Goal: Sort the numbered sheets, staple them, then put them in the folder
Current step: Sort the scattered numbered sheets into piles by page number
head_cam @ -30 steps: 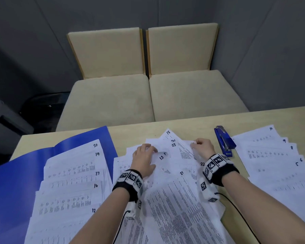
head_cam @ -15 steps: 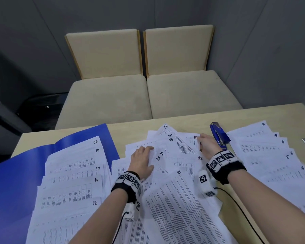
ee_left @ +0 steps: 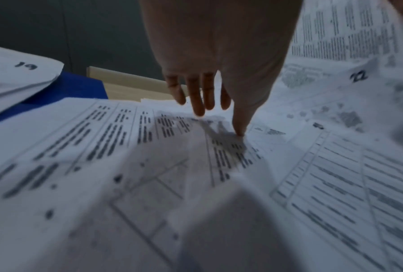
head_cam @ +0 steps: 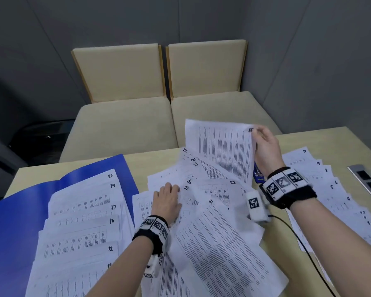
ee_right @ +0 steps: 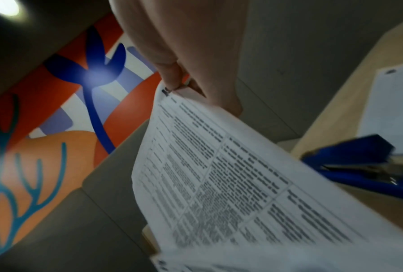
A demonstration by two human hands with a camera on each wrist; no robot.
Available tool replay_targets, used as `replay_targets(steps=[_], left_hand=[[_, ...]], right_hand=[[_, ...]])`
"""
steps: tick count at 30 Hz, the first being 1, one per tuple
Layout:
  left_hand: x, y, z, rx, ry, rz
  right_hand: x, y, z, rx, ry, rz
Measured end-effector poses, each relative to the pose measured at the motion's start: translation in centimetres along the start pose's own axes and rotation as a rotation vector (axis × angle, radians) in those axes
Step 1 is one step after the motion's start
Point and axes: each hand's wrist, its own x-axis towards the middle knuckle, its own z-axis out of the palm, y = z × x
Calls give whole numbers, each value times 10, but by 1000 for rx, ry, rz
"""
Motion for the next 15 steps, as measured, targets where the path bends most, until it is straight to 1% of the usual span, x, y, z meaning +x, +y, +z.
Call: replay_targets(steps=[2,5,7,9,11,12,13,15], left_hand=[[-3,1,4,-25,-74,-67],[-1,4,6,-102,-109,-183],[3,7,2,-191,-158,-265],[8,9,-3,-249,-220,-315],[9,12,-8,-214,-273,-301],[8,14,-9,-193,-268,-280],[8,16,-11,-194,-237,-253],[4,19,-16,-226,-123,-161]], right_hand=[[-1,-20,-4,63,-27,-68],[-3,-51,-15,157,-55,-218],[-5,-71,-26,205,-48,-298],[-7,-87,-37,205,-24,-336],[-8,-94,-46,185,-6,-354],[-8,-96,-50,191,-5,-359],[-9,-97,-53,208,-9,-357],[-11,-97,-56,271,-25,-339]])
